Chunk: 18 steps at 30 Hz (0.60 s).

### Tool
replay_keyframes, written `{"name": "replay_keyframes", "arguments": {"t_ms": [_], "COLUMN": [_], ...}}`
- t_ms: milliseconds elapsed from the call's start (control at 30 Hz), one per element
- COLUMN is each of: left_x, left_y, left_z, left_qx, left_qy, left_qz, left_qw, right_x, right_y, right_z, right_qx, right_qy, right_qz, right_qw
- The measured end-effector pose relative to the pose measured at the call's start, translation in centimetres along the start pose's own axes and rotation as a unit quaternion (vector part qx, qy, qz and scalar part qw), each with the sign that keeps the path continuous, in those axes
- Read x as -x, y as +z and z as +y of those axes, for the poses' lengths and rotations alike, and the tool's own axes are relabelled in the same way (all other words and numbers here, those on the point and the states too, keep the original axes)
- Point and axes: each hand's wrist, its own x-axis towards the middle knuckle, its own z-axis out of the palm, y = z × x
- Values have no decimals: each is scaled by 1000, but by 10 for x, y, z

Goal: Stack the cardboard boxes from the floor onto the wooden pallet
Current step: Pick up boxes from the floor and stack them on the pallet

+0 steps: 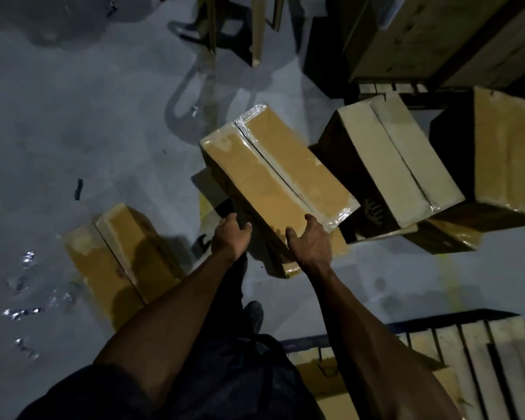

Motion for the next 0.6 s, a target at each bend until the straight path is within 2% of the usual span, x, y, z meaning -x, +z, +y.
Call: {"name": "replay_keyframes", "arguments": {"t_ms": [233,367,433,533,600], "left_x": [-80,-140,-160,-156,-240], "left_y": [21,32,34,32,81], "left_z": [30,33,28,20,0], "left_qx": [1,17,34,122,218], "left_qy": [-65,-142,-164,-171,-265], "left_qz": [-5,-12,8,17,18], "left_qw": [998,990,986,978,939], "right_x": [-98,-163,-188,-198,-304], "right_y": [-12,-6,-10,-19,29], "right_z": [-9,-17,-22,-24,-11], "right_qx": [38,75,93,102,136], "right_qy": [22,28,23,6,31], "right_qz": [-16,-33,-30,-34,-88], "right_qw": [999,996,995,994,986]}}
